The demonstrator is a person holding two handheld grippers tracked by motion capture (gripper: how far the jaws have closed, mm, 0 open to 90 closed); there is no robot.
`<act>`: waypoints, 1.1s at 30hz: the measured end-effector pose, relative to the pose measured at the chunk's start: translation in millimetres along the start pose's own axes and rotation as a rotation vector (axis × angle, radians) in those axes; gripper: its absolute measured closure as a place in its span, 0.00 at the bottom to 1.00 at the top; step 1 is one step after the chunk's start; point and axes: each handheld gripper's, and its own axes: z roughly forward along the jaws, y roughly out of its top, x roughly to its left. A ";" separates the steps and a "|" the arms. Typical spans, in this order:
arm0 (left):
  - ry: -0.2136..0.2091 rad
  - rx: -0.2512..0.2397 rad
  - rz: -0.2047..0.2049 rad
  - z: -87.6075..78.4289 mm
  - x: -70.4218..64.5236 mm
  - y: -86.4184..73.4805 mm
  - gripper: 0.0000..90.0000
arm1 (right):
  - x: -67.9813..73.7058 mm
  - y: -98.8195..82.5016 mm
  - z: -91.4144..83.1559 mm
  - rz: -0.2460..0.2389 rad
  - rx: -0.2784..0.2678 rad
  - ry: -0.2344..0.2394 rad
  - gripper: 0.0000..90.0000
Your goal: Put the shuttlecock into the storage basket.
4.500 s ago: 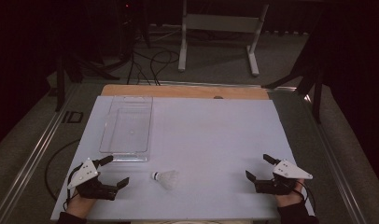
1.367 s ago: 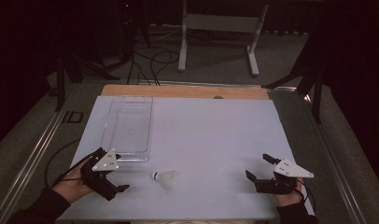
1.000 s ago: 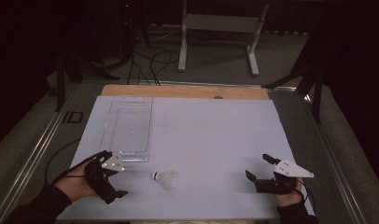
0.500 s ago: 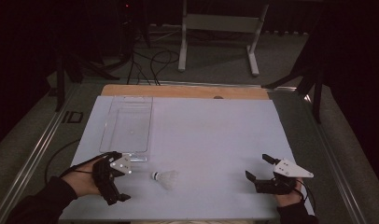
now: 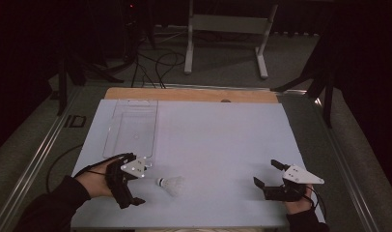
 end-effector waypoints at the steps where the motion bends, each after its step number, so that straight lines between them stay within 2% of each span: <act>1: -0.001 -0.010 0.007 1.1 0.3 1.5 0.00 | 0.0 0.0 0.0 0.000 0.000 0.002 0.09; 5: 0.018 -0.034 0.014 5.0 3.6 6.5 0.00 | -0.1 0.1 -0.2 -0.001 -0.001 0.000 0.09; 6: 0.010 -0.040 0.020 5.7 4.4 6.8 0.00 | -0.1 0.0 -0.2 0.000 0.000 0.003 0.09; 9: 0.015 -0.079 0.037 9.9 7.6 7.9 0.00 | -0.2 -0.2 0.3 -0.001 0.001 0.006 0.09; 12: 0.009 -0.094 0.046 13.0 8.8 7.6 0.00 | -0.1 -0.4 0.7 0.000 0.003 0.007 0.09; 18: 0.038 -0.116 0.052 23.9 12.9 7.2 0.00 | 0.1 -0.7 1.4 0.001 0.007 0.014 0.09; 21: 0.033 -0.128 0.063 28.5 15.1 6.3 0.00 | -0.1 -0.9 1.5 -0.001 0.008 0.016 0.09; 25: 0.031 -0.114 0.055 36.4 18.7 5.5 0.00 | 0.0 -1.0 2.1 -0.004 0.010 0.019 0.09; 27: 0.033 -0.109 0.049 41.6 20.0 5.5 0.04 | 0.3 -1.2 2.7 -0.002 0.017 0.023 0.09; 33: 0.064 -0.078 0.056 52.6 25.1 6.3 0.12 | 0.3 -1.5 3.0 -0.003 0.017 0.026 0.09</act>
